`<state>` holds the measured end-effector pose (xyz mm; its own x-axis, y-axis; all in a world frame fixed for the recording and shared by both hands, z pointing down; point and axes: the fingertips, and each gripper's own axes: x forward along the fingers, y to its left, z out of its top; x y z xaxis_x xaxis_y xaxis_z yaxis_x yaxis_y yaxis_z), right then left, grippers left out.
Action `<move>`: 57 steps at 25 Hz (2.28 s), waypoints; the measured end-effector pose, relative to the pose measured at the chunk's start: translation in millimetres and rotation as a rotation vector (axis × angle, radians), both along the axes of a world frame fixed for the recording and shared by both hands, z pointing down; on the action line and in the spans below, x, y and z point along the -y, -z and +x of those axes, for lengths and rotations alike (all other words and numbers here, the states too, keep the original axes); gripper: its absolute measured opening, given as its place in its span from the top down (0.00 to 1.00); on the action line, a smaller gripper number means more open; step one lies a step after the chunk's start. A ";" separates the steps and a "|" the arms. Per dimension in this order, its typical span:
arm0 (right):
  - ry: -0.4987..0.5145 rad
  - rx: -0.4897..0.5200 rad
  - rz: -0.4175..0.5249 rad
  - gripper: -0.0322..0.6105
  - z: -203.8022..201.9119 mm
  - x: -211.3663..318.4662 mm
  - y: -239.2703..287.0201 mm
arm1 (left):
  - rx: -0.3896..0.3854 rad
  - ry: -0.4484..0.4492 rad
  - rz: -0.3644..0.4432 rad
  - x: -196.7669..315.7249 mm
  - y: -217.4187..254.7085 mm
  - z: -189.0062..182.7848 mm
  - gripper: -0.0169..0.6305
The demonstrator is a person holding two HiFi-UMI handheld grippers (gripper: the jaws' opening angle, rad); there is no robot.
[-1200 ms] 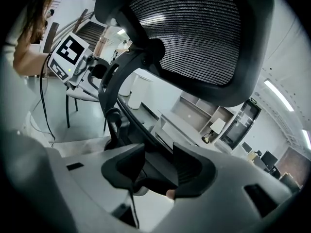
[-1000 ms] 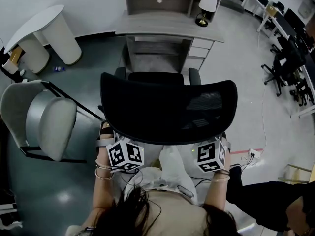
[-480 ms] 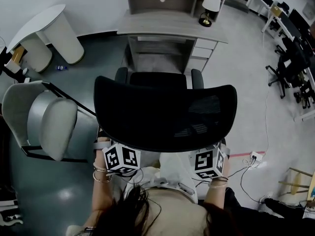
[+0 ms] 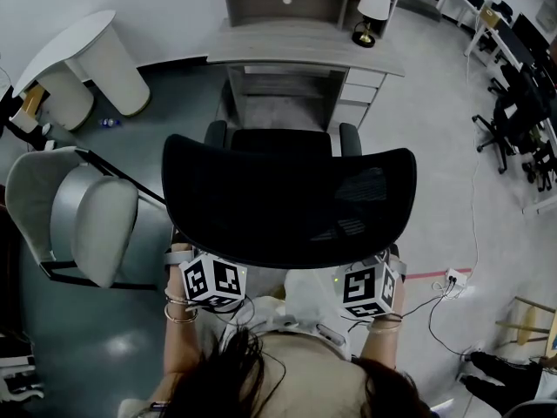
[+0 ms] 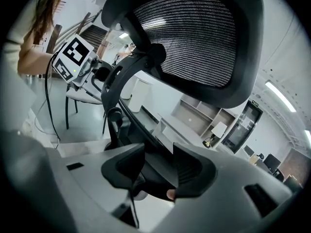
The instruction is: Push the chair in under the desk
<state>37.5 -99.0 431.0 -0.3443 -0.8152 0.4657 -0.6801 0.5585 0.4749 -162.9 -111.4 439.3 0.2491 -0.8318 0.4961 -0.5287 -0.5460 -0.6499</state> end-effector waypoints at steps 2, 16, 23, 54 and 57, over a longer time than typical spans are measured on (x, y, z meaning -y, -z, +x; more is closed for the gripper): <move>-0.002 0.000 -0.001 0.68 -0.1 0.6 -0.3 | -0.001 -0.001 0.003 0.2 -0.1 -0.2 0.54; -0.036 -0.019 0.013 0.68 13.7 49.5 -0.9 | 0.003 -0.014 0.020 51.6 -0.9 13.1 0.54; -0.032 -0.021 0.005 0.68 24.2 76.7 -0.8 | -0.004 -0.017 0.034 76.7 -0.1 24.0 0.54; 0.044 -0.008 0.038 0.68 57.9 161.0 2.9 | -0.022 0.041 0.038 155.4 2.8 58.1 0.54; 0.046 -0.009 0.038 0.68 58.8 165.2 2.6 | -0.024 0.043 0.037 159.1 2.2 58.9 0.54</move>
